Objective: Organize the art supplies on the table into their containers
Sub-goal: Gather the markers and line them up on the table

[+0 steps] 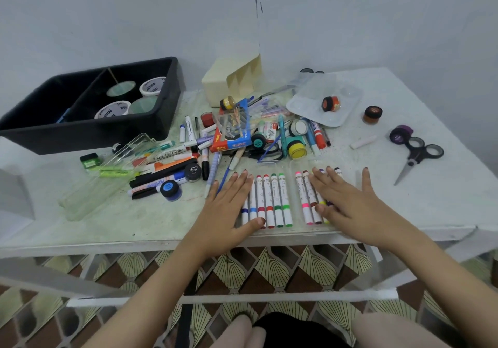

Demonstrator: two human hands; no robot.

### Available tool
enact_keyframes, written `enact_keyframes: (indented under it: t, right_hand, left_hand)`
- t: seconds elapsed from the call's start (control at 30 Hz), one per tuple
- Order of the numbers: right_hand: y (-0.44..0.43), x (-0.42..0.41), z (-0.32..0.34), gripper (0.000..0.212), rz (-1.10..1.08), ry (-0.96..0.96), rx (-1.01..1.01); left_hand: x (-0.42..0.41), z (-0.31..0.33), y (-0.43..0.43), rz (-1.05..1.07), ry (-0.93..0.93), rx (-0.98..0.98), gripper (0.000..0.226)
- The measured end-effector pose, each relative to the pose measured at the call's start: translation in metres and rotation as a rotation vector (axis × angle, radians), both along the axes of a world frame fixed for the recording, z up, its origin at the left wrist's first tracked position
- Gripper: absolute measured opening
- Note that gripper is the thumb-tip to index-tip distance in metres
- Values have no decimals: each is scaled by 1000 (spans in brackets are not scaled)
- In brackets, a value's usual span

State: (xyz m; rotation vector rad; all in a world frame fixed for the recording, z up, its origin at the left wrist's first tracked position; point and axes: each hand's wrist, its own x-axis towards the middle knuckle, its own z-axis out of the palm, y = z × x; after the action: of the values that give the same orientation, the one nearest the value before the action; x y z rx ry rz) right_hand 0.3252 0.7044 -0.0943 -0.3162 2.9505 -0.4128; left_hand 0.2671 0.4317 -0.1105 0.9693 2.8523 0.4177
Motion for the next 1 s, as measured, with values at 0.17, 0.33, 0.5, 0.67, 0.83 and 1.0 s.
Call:
enact_keyframes:
  t: [0.17, 0.33, 0.5, 0.67, 0.83, 1.0]
  right_hand:
    - [2, 0, 0, 85, -21, 30, 51]
    - [10, -2, 1, 83, 40, 22, -53]
    - [35, 2, 1, 78, -4, 43, -274]
    - [48, 6, 2, 87, -40, 31, -357]
    - [47, 7, 1, 81, -40, 5, -330]
    - [46, 13, -6, 100, -106, 92, -103]
  left_hand:
    - [3, -1, 1, 9, 25, 46, 88]
    - [3, -2, 1, 15, 52, 116, 86]
    - [4, -3, 3, 24, 63, 178, 87]
    - [3, -6, 3, 67, 86, 238, 86]
    - [3, -6, 2, 86, 88, 236, 86]
    - [5, -6, 1, 91, 106, 254, 83]
